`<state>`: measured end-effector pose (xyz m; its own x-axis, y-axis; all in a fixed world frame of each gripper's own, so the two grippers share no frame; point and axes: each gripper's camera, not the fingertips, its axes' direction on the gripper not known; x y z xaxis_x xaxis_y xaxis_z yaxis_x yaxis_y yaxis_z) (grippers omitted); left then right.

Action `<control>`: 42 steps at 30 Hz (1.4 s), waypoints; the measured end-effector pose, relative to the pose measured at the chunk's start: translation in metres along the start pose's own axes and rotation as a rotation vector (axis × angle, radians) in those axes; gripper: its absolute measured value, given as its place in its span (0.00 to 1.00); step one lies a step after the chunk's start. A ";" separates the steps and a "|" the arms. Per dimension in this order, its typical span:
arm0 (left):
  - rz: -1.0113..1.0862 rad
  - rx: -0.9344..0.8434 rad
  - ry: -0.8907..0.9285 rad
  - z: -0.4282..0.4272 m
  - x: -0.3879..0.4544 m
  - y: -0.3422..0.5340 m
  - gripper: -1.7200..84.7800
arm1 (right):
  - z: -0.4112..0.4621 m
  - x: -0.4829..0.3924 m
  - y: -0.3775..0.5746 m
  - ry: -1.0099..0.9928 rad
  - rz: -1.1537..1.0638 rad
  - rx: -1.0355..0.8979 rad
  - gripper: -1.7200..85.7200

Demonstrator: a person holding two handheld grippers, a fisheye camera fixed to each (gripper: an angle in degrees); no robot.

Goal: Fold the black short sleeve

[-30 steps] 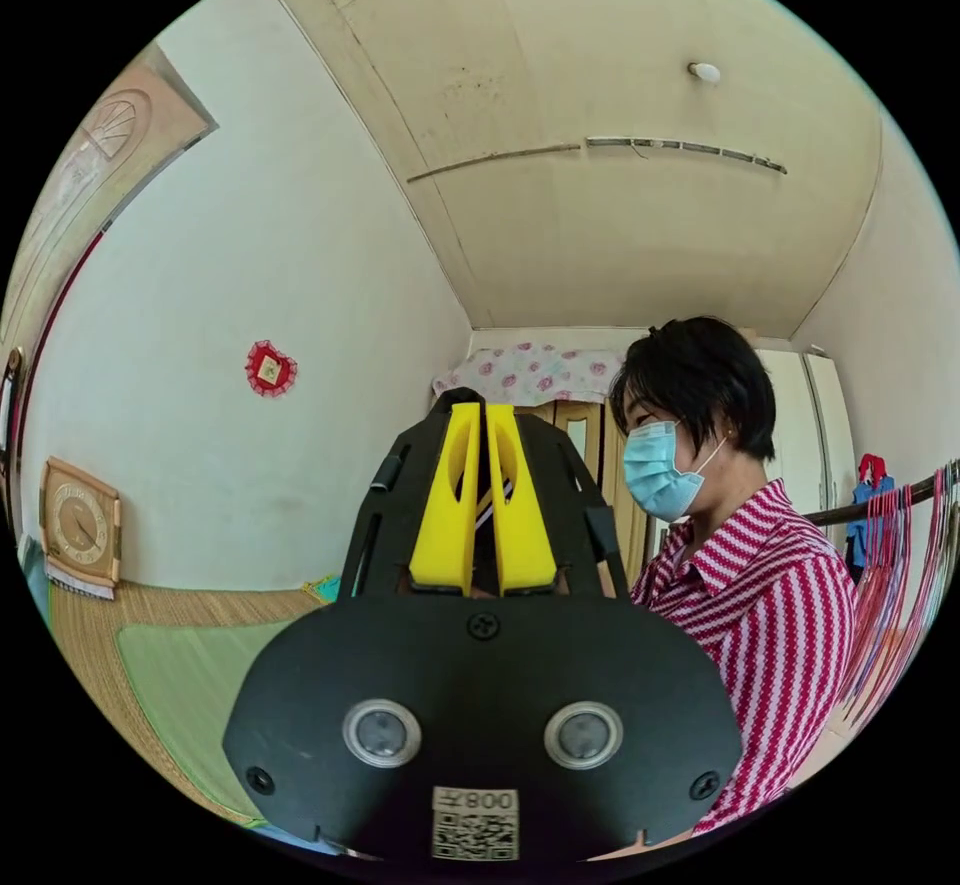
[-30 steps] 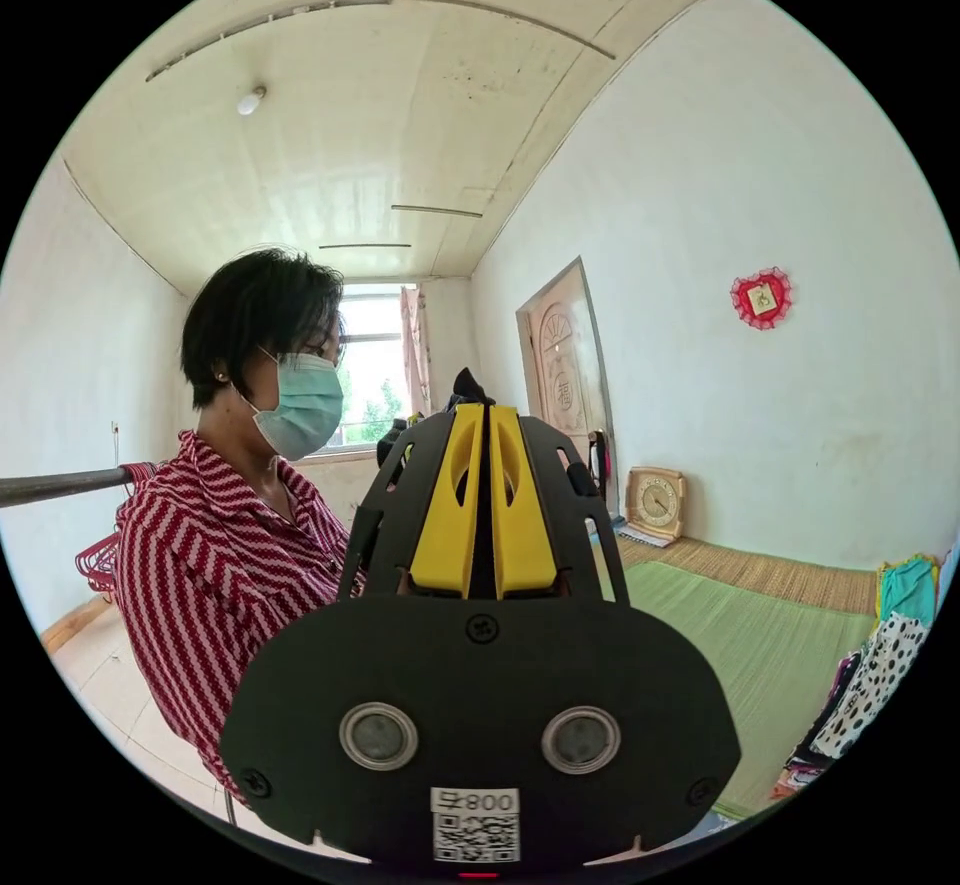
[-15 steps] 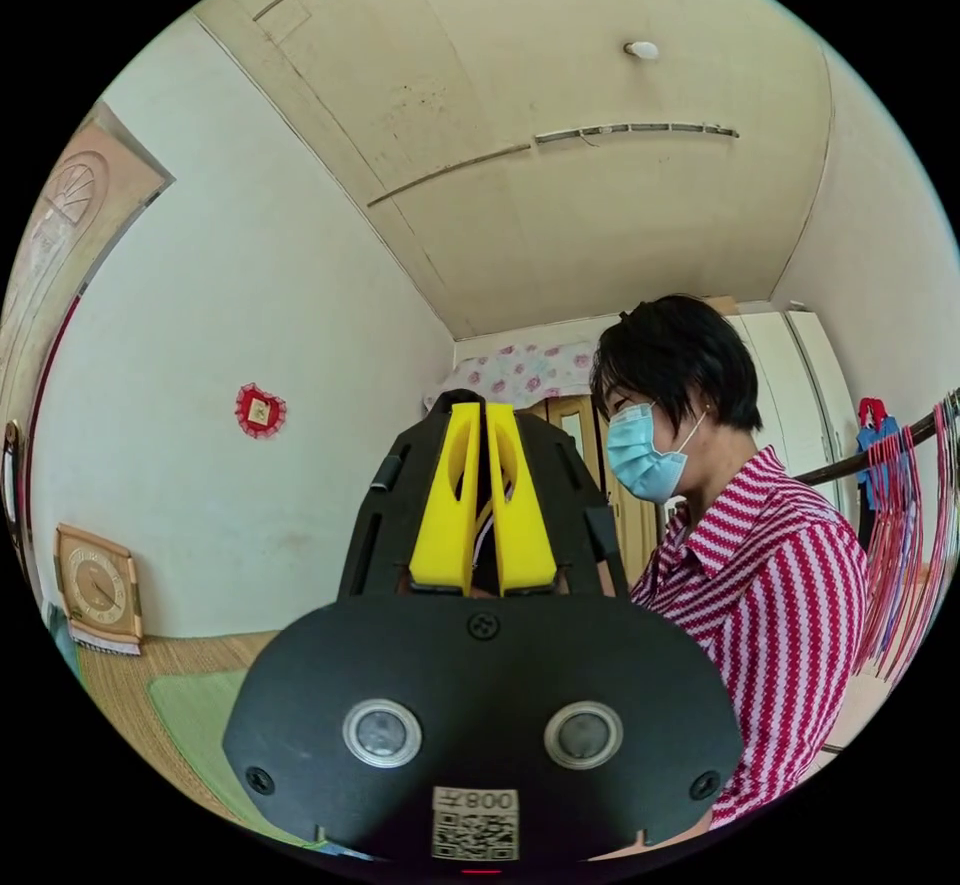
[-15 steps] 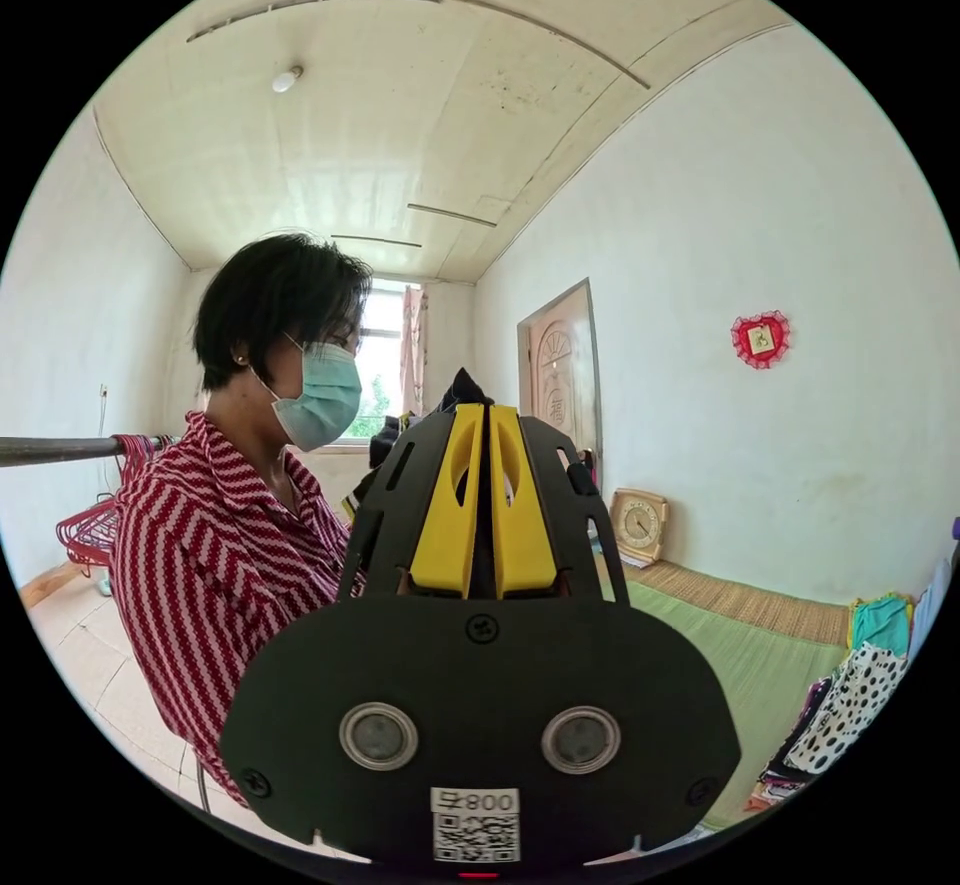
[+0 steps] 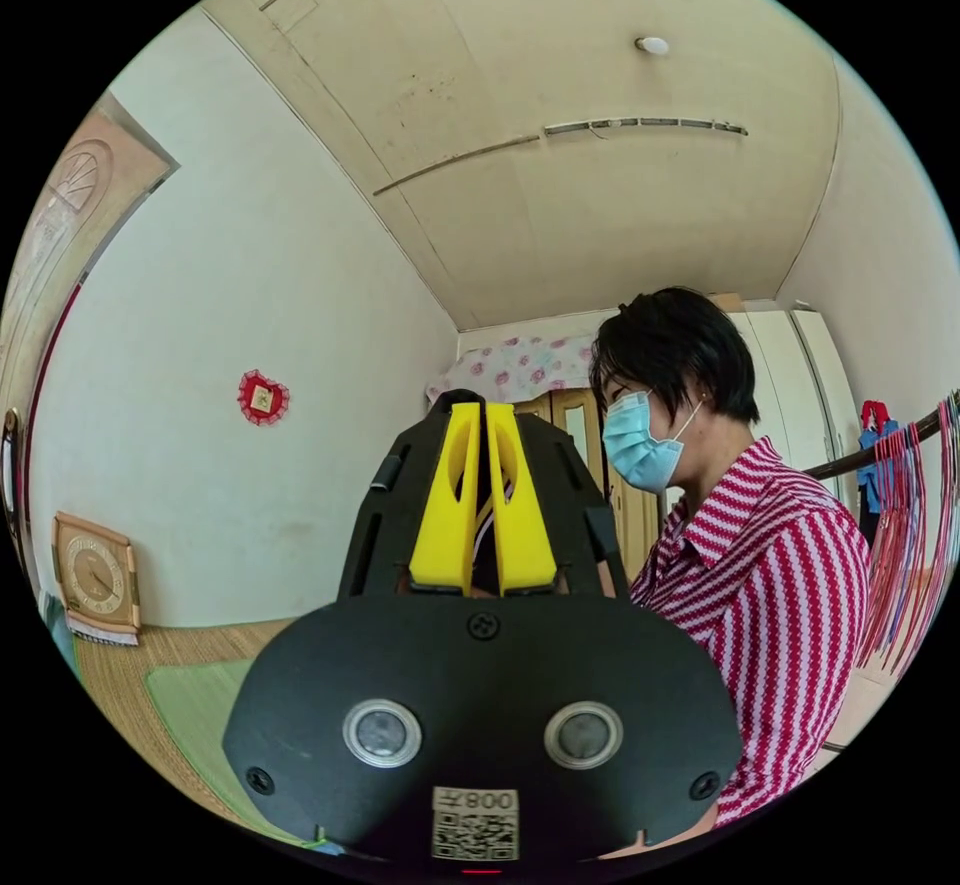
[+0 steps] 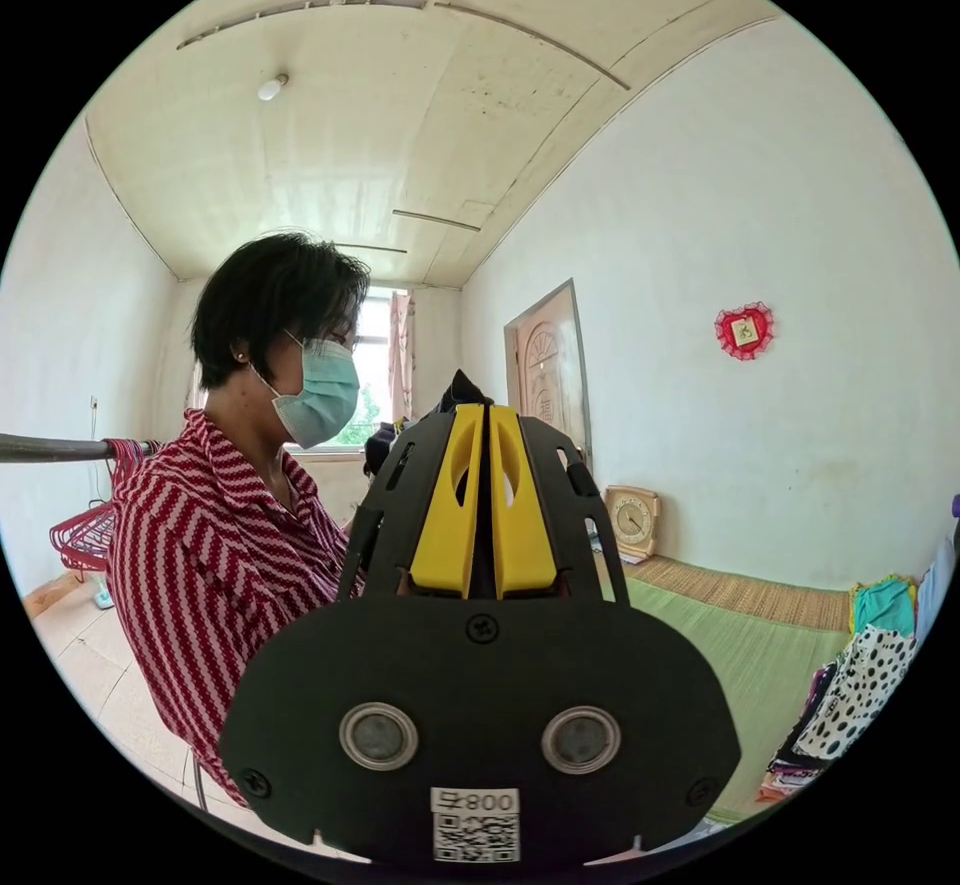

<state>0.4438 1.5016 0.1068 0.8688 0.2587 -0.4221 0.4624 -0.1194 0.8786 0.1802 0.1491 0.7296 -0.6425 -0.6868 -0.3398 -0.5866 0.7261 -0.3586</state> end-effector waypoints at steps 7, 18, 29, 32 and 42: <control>-0.009 -0.012 -0.011 0.001 -0.003 0.003 0.03 | -0.001 0.017 0.007 -0.005 0.025 -0.007 0.03; -0.055 -0.019 -0.023 0.008 -0.011 -0.006 0.03 | 0.003 0.038 0.020 -0.005 0.066 -0.018 0.02; -0.090 -0.017 -0.035 0.025 -0.011 -0.035 0.03 | 0.005 0.050 0.033 -0.008 0.097 -0.022 0.02; -0.094 -0.020 -0.036 0.032 -0.011 -0.048 0.03 | 0.005 0.051 0.036 -0.009 0.105 -0.024 0.03; -0.106 -0.020 -0.045 0.062 -0.012 -0.105 0.03 | 0.012 0.049 0.042 0.000 0.117 -0.040 0.02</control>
<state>0.3952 1.4520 0.0056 0.8228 0.2253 -0.5218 0.5485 -0.0743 0.8328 0.1298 0.1455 0.6869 -0.7077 -0.5972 -0.3774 -0.5268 0.8021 -0.2812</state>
